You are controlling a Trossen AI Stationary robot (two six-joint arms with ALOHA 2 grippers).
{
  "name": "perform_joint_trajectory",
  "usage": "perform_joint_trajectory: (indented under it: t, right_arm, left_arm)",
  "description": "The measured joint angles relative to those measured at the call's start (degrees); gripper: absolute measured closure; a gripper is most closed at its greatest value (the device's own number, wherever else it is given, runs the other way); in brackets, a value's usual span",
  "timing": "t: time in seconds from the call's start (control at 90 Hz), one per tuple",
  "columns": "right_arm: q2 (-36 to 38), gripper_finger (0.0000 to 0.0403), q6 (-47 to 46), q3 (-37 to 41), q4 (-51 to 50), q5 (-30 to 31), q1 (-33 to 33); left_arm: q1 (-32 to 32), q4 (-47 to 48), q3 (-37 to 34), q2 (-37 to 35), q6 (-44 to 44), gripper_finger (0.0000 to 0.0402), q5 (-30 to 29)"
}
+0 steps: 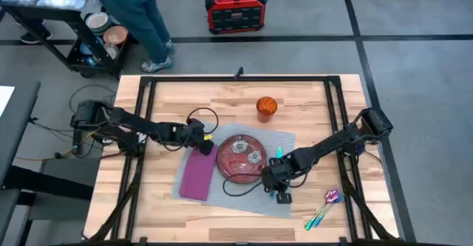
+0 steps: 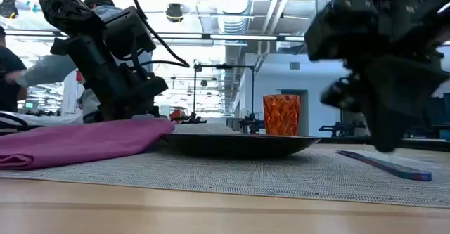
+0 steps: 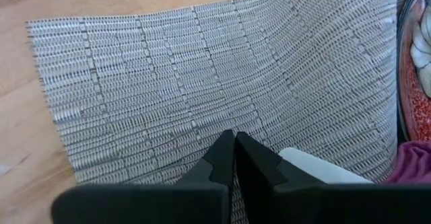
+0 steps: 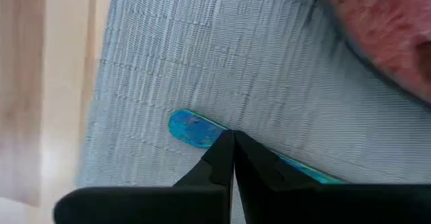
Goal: Set table place
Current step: Adjust the blue knife on the table mat, then put the blue spoon on the table mat
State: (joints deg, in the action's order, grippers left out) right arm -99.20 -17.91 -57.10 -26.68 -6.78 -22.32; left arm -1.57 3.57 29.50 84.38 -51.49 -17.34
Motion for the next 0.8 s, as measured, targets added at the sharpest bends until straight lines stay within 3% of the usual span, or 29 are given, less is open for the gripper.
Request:
perform_joint_trajectory:
  t: [0.156, 0.322, 0.578, 0.8]
  right_arm:
    - [0.04, 0.0403, -7.19, -0.69, -7.34, 0.69, -2.27]
    - [0.78, 0.0403, -15.10, -0.66, -10.87, -1.28, -10.64]
    - [1.44, 0.0403, -36.09, -0.53, -20.31, 0.92, -21.08]
    - [1.44, 0.0403, -52.83, 1.58, -20.73, 1.01, -25.40]
  left_arm:
    - [-0.03, -0.02, 0.00, 0.00, -1.23, 0.0401, 0.60]
    - [1.07, -0.65, 0.00, 0.02, -3.27, 0.0401, 1.87]
    - [3.23, -1.54, -0.03, 0.04, -3.42, 0.0401, 2.28]
    - [3.55, -1.95, -0.04, 0.04, -3.41, 0.0401, 2.29]
